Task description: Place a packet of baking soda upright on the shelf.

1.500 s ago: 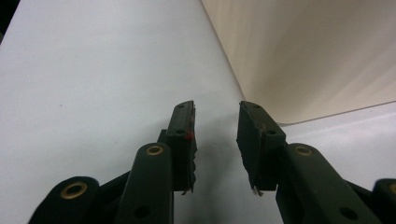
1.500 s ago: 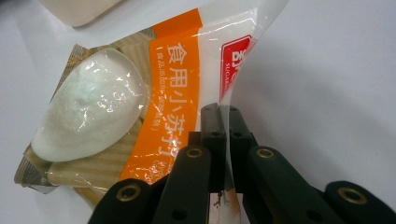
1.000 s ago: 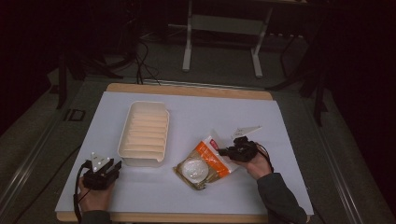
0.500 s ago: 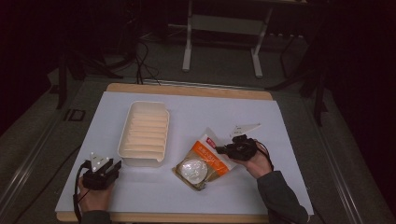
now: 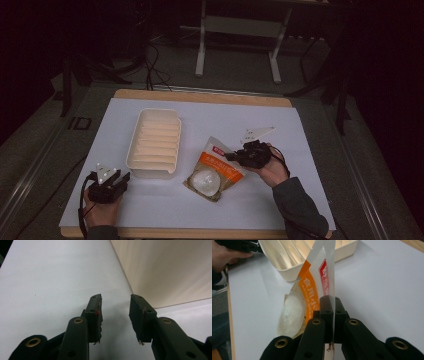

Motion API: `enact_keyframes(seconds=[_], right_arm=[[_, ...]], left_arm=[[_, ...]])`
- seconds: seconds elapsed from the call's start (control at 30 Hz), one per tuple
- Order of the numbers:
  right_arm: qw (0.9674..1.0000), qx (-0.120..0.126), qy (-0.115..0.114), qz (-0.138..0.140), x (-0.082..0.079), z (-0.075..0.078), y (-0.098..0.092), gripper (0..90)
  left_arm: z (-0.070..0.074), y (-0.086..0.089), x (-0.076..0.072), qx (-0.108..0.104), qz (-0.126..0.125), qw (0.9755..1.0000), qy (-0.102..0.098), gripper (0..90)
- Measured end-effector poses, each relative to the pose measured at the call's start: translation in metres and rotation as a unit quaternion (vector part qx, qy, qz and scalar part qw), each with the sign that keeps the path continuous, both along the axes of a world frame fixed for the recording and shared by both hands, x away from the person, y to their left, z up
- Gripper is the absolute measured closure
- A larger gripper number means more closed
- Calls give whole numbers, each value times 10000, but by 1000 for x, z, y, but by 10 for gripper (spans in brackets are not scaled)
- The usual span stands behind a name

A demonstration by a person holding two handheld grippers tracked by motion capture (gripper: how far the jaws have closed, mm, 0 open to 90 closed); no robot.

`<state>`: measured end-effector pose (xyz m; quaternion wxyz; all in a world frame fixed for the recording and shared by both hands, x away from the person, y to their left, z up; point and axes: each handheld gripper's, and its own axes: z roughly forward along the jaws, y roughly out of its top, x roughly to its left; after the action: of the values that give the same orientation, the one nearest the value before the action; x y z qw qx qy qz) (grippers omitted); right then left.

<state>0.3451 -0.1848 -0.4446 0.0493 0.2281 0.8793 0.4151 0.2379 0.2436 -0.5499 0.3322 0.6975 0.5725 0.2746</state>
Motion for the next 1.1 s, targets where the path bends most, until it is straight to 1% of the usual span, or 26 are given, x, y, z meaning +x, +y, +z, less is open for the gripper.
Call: enact_keyframes(seconds=[0.07, 0.13, 0.23, 0.33, 0.47, 0.53, 0.6, 1.1], right_arm=[[10000, -18, -15, 37, 0, 2, 2, 900], [9998, -62, -104, 144, -1, 7, 7, 900], [9996, -111, -172, 216, -1, 11, 12, 900], [9990, -153, -285, 317, -1, 15, 17, 900], [9983, -223, -368, 400, -1, 18, 21, 900], [9972, -269, -467, 511, 0, 21, 24, 900], [9968, -254, -488, 582, 1, 22, 25, 900], [9923, -463, -762, 861, 4, 35, 36, 900]], left_arm=[[0, 0, 0, -5, 0, 10000, -1, 620], [0, 0, 0, 4, -10, 10000, 3, 620], [0, 0, 0, -12, -2, 10000, -10, 621], [0, 0, 0, -20, 1, 10000, -26, 620], [0, 0, 0, -37, 4, 10000, -32, 619], [0, 0, 0, -40, 4, 10000, -32, 619], [0, 1, 0, -39, 3, 10000, -30, 619], [0, 1, 0, -55, -3, 10000, -35, 620]])
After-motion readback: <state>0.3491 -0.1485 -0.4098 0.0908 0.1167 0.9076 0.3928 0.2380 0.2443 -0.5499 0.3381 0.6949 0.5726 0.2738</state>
